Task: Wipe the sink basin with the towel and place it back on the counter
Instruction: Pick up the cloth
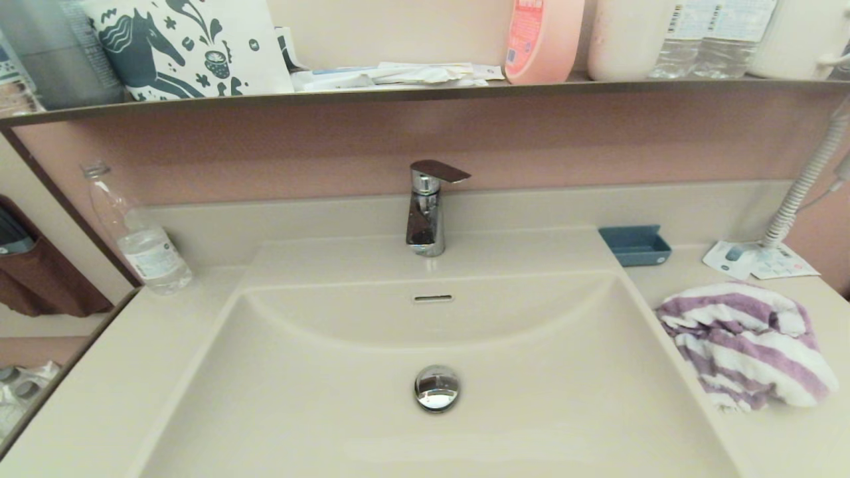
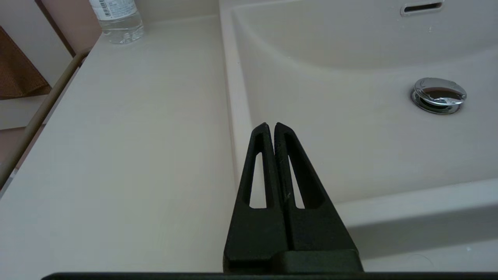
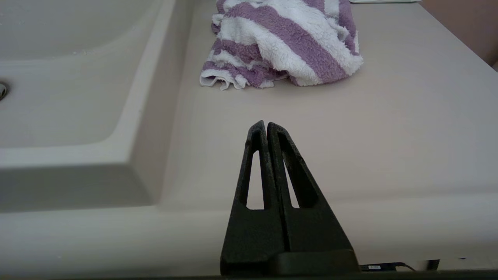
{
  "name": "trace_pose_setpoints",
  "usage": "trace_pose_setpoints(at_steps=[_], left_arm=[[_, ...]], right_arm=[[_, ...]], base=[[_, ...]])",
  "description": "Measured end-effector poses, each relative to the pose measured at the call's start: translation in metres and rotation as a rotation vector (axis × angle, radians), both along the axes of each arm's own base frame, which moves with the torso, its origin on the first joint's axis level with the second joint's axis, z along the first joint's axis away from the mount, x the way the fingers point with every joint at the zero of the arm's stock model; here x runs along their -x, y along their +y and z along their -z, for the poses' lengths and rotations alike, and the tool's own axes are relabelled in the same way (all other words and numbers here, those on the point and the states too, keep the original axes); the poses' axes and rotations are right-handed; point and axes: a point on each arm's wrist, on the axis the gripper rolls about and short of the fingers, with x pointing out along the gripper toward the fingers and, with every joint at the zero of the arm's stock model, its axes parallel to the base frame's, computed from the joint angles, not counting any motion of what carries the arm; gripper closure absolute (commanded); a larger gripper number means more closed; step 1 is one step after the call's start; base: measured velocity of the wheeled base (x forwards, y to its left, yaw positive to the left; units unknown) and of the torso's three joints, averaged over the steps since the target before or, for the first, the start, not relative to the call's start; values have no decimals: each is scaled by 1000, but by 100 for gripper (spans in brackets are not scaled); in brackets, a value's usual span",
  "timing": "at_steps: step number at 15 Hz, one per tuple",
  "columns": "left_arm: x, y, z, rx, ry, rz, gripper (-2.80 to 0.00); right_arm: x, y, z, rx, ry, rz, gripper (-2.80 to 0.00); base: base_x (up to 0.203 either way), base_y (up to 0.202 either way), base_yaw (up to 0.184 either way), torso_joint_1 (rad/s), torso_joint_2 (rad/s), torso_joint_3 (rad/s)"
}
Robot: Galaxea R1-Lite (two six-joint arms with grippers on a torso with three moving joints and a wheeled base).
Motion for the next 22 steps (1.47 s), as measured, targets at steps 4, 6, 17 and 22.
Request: trace_pose_setpoints(at_steps=[4, 6, 17, 22], left_arm=[[0, 0, 0, 8, 1, -4, 0], [0, 0, 0, 22, 1, -7, 0], [0, 0, 0, 38, -1, -9, 0], [0, 0, 0, 38, -1, -9, 0]], right_arm=[[0, 0, 0, 4, 0, -1, 0], [0, 0, 0, -1, 0, 8, 0], [3, -1, -33, 63, -19, 46, 0], [-26, -3, -80, 55, 103, 153, 0]], base=[[0, 0, 0, 0, 0, 0], [0, 0, 0, 0, 0, 0], [0, 0, 0, 0, 0, 0], [0, 0, 0, 0, 0, 0]])
